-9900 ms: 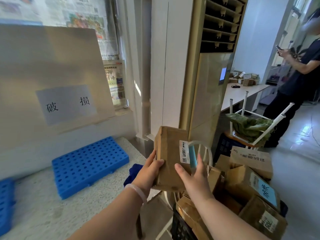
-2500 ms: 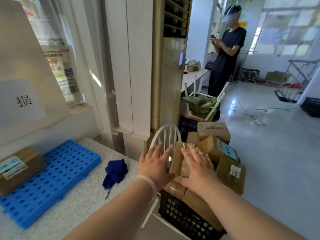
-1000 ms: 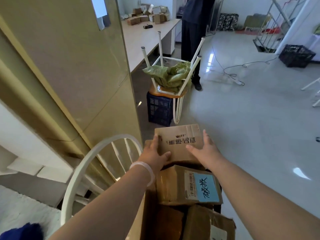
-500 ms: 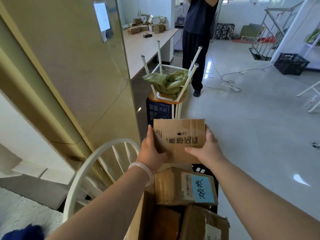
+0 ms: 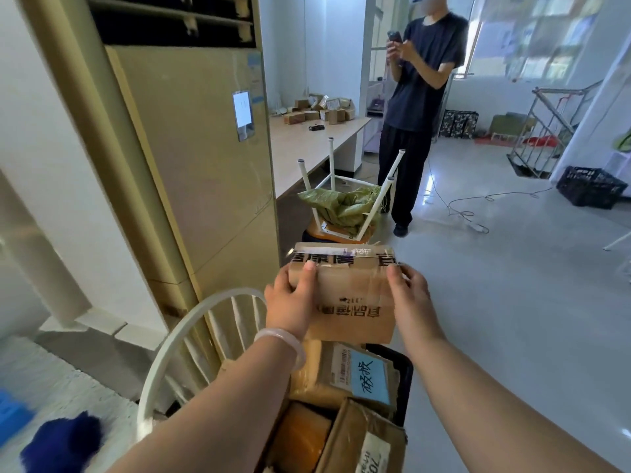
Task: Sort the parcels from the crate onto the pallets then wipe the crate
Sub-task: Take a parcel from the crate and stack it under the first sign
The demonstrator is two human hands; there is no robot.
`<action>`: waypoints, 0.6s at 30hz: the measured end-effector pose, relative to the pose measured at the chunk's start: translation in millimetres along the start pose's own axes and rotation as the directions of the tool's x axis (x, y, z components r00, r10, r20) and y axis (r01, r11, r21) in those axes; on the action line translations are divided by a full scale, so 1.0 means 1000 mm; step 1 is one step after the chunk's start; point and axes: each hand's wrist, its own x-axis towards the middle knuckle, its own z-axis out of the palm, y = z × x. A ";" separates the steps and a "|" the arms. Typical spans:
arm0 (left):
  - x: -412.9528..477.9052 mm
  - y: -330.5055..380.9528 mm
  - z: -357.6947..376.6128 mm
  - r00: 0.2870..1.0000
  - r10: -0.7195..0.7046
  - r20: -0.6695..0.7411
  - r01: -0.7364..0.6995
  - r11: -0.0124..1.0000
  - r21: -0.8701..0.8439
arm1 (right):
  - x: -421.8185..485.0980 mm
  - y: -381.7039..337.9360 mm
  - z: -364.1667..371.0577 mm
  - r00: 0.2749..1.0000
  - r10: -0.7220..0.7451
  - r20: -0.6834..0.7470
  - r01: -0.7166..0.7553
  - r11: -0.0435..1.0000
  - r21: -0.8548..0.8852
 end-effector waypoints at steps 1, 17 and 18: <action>-0.004 0.002 0.000 1.000 -0.015 -0.002 0.015 1.000 0.002 | -0.002 -0.001 -0.003 1.000 -0.003 0.019 0.003 1.000 -0.009; -0.062 0.001 -0.002 0.977 0.022 0.214 -0.070 0.973 0.219 | -0.022 0.009 -0.051 0.986 -0.014 0.166 0.039 0.988 -0.147; -0.064 0.002 -0.002 0.978 0.010 0.206 -0.049 0.981 0.187 | -0.023 0.010 -0.052 0.987 -0.029 0.160 0.052 0.988 -0.144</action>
